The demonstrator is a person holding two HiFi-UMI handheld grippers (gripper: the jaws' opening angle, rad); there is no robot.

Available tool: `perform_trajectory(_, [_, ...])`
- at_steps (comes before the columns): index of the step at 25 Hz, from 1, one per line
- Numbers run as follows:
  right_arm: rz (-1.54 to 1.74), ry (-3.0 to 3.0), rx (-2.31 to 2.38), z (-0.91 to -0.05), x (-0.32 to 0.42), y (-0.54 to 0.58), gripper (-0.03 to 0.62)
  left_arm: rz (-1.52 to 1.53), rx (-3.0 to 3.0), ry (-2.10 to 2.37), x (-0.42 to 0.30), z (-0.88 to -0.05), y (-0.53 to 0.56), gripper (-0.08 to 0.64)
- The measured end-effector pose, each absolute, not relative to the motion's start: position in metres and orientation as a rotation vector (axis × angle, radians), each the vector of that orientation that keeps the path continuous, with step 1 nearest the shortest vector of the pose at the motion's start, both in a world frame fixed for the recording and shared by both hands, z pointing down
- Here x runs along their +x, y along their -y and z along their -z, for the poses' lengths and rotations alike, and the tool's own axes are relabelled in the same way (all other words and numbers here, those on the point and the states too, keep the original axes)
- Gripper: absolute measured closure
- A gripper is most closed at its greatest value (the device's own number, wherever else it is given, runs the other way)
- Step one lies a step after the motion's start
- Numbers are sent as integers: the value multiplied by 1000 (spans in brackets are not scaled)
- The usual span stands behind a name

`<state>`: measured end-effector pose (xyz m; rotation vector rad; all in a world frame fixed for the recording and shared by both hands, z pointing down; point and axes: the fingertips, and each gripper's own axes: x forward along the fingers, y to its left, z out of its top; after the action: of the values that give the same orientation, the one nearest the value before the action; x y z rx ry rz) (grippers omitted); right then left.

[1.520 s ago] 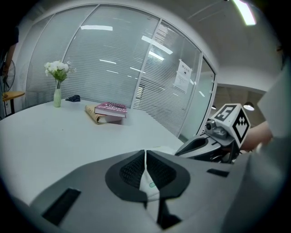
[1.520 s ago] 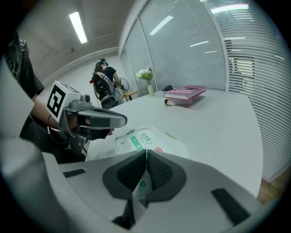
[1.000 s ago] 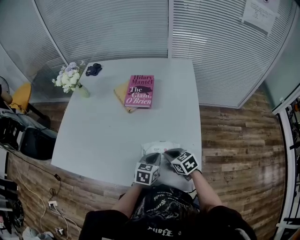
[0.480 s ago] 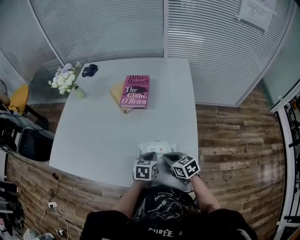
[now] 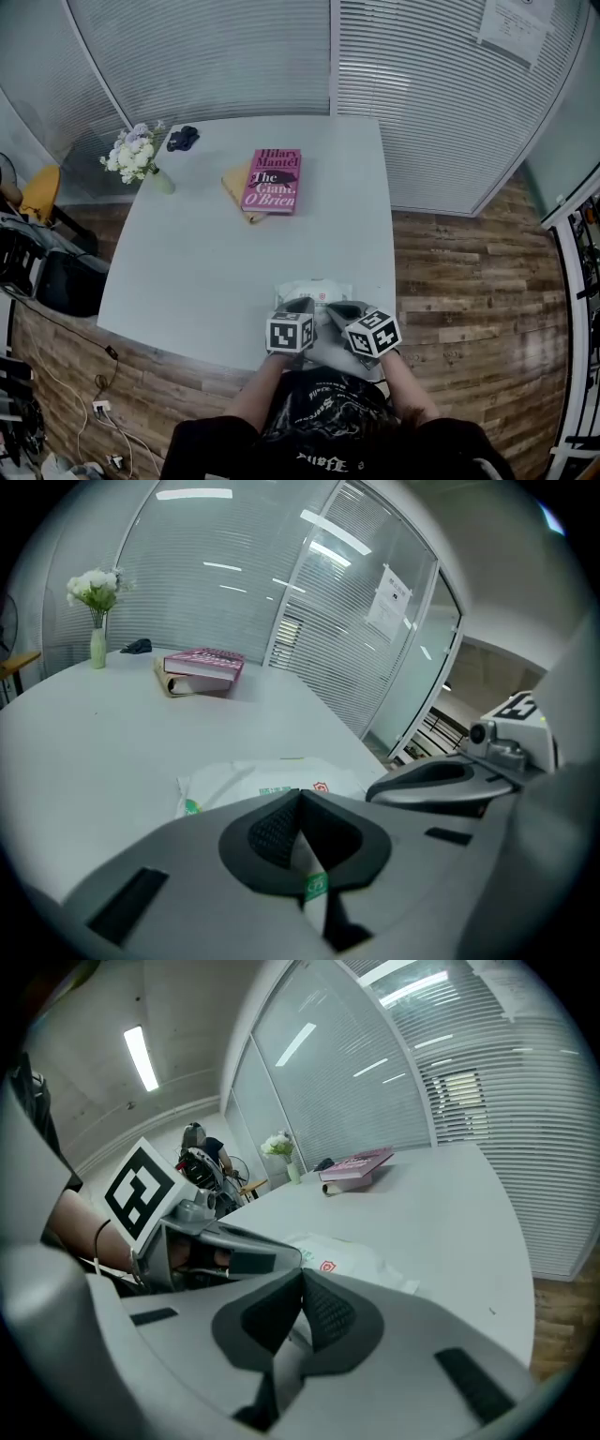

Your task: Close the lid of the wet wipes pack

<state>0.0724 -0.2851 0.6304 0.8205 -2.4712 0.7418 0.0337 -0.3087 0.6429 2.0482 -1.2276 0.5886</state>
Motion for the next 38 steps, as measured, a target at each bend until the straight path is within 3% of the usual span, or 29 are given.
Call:
perform_trajectory(18, [-308, 2540, 1547, -519, 152, 309, 592, -28, 2322, 1627, -66, -503, 279, 552])
perform_trajectory(38, [-133, 2460, 1666, -496, 165, 303, 594, -50, 2407, 1757, -74, -472, 274, 552])
